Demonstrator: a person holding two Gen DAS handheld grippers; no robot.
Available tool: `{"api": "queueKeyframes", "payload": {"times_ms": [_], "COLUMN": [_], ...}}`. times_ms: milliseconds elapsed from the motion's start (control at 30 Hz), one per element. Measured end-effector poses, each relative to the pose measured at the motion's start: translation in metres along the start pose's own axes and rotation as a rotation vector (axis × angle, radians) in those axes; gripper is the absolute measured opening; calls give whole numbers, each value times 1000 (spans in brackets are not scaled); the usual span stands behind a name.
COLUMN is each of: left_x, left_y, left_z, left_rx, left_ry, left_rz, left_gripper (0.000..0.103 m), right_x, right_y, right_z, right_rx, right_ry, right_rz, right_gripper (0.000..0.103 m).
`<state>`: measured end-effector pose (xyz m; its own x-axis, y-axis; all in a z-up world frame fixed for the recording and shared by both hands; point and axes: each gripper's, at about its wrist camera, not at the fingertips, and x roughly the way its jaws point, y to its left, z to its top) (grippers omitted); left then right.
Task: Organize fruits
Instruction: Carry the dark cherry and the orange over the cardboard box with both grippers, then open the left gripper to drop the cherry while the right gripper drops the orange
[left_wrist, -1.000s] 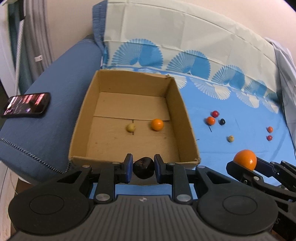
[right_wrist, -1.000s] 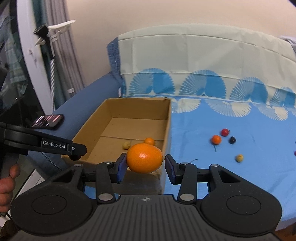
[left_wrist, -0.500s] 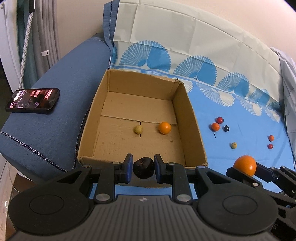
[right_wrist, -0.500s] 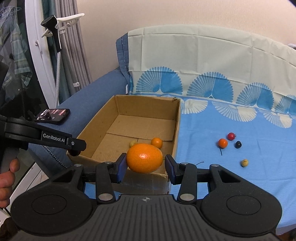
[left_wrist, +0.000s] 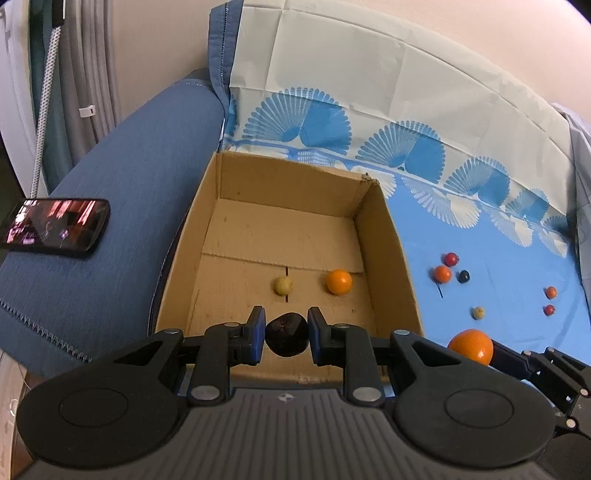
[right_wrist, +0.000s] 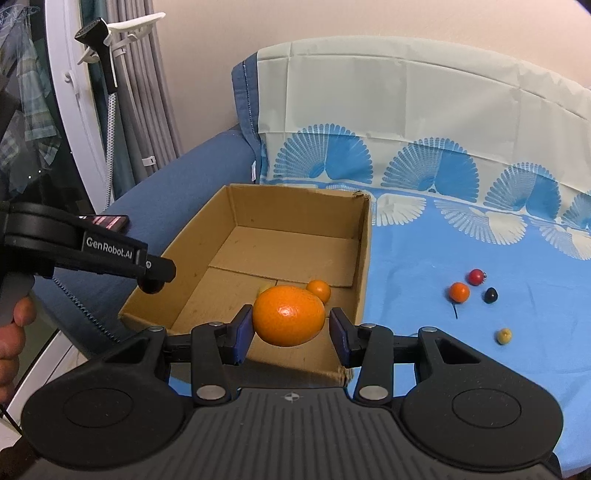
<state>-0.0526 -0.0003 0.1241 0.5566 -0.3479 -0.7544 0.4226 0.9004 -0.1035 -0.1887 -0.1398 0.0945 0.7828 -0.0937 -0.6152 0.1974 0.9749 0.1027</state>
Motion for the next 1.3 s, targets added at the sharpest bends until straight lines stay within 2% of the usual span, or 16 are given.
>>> {"api": "queueKeyframes", "payload": {"times_ms": [133, 433, 800, 1300], "left_x": [22, 83, 143, 177], "left_y": [1, 11, 19, 25], "left_z": [10, 22, 14, 4], "left_rx": [-4, -5, 31, 51], "left_ry": [10, 85, 179, 241], "left_rz": [13, 34, 56, 80], "left_gripper": [27, 27, 27, 27], "right_x": [24, 77, 133, 162], "right_y": [-2, -3, 0, -3], "right_z": [7, 15, 8, 1], "right_rx": [-1, -16, -32, -48], "right_ry": [14, 58, 143, 202], "right_rz": [-7, -5, 13, 0], "right_gripper": [46, 46, 46, 46]}}
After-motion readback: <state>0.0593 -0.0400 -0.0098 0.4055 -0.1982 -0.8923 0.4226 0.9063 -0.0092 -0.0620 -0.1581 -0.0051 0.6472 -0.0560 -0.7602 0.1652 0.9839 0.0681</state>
